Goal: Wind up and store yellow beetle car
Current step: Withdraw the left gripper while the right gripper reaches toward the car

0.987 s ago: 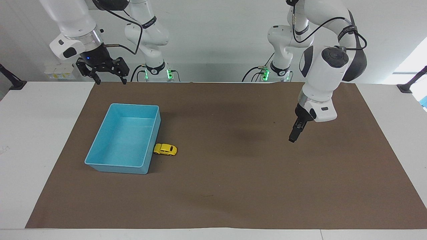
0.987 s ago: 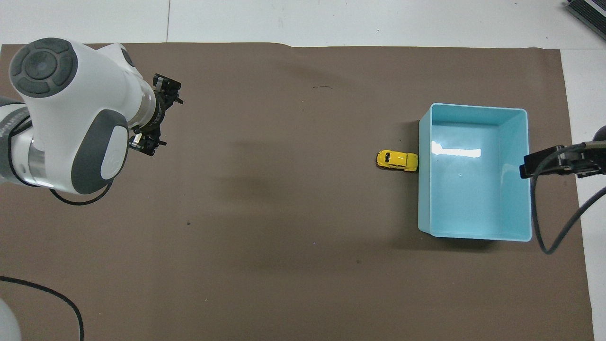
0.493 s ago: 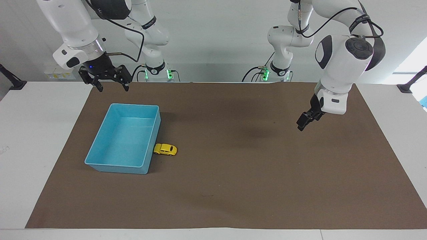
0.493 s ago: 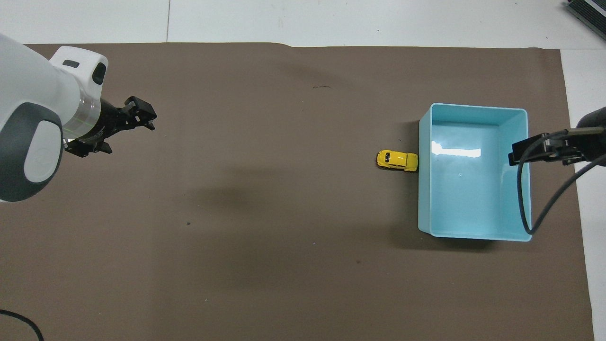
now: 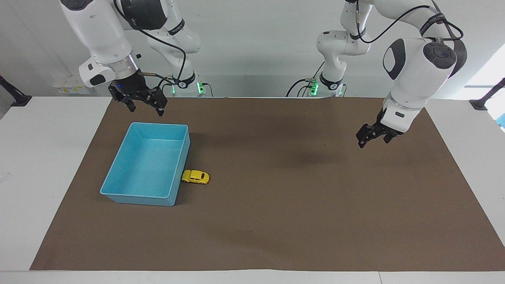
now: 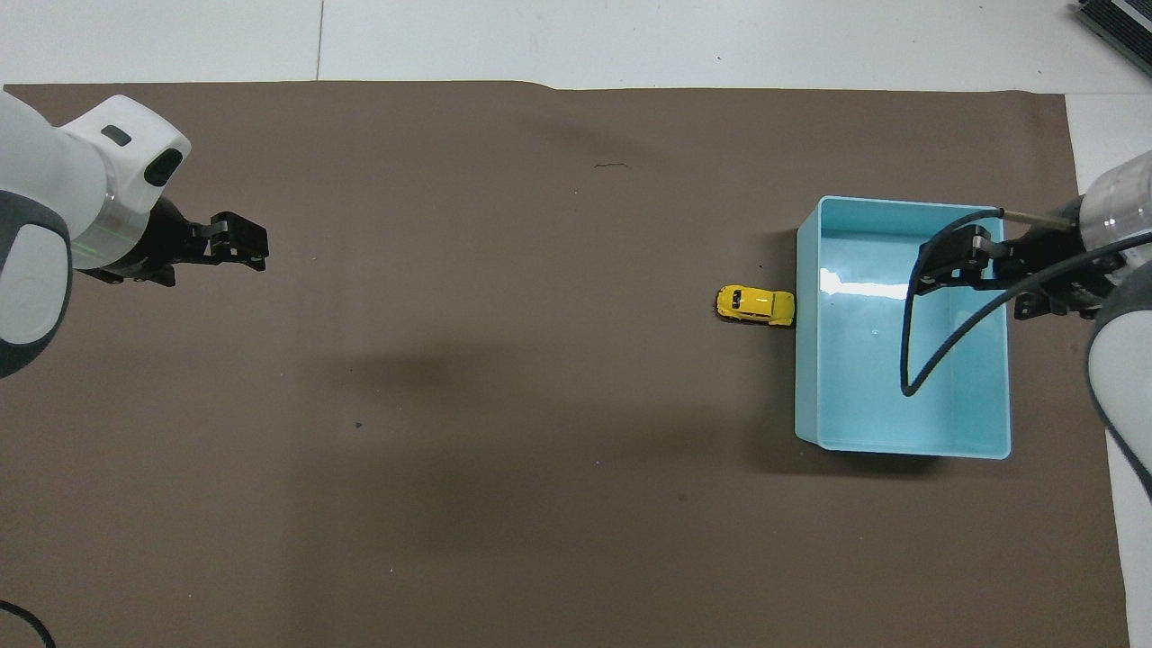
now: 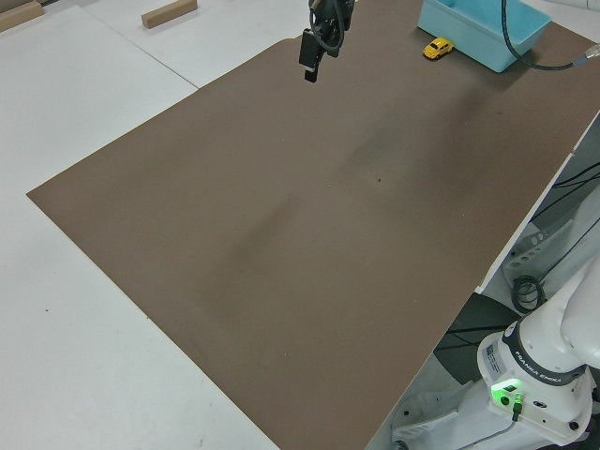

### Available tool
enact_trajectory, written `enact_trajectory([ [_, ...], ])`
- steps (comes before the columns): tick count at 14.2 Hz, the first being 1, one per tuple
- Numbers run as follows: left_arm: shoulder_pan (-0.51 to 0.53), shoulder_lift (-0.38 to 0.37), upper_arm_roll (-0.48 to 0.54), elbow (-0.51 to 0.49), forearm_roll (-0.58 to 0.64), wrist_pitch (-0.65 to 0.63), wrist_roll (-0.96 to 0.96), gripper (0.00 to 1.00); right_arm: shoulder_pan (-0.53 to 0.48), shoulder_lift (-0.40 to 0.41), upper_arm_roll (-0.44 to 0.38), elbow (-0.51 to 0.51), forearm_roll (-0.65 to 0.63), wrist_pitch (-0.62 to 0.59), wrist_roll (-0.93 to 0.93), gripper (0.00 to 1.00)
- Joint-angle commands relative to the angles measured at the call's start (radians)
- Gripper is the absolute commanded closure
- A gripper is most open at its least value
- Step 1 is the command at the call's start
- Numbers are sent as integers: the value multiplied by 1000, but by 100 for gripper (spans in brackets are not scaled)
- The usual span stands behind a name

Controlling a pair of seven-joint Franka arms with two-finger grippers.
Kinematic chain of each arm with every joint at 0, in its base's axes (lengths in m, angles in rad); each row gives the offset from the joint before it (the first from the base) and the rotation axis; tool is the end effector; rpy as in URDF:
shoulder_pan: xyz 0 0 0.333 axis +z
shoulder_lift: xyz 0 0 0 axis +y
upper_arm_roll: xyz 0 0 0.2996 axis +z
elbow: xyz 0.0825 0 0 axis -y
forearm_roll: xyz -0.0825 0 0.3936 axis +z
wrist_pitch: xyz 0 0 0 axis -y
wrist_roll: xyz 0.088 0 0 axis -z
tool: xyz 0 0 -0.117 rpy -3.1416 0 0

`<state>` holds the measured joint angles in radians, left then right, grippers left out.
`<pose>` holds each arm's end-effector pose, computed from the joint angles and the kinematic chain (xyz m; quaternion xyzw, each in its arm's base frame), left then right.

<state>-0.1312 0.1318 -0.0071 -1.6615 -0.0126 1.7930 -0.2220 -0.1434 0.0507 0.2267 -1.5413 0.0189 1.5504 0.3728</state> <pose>0.6053 -0.0853 0.4958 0.9990 0.0433 -0.0013 0.0065 0.5736 0.0471 0.5824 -0.9892 0.1442 0.0231 0.0102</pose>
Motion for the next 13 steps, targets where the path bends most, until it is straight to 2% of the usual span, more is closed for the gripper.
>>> enact_trajectory([
  [1,25,-37,-10,-26,-13,-15,100,0,7,24,5,-2,7,33,124,0],
  [4,73,-55,-10,-26,-13,-29,263,0,24,32,5,-42,10,88,299,0],
  [7,74,-73,-10,-11,-12,-40,268,0,56,31,5,-92,7,152,398,0],
  [11,74,-104,-11,2,-7,-64,266,0,111,40,5,-152,-10,237,622,0],
  [13,74,-129,-10,5,-6,-78,268,0,134,70,5,-155,-10,258,720,0],
])
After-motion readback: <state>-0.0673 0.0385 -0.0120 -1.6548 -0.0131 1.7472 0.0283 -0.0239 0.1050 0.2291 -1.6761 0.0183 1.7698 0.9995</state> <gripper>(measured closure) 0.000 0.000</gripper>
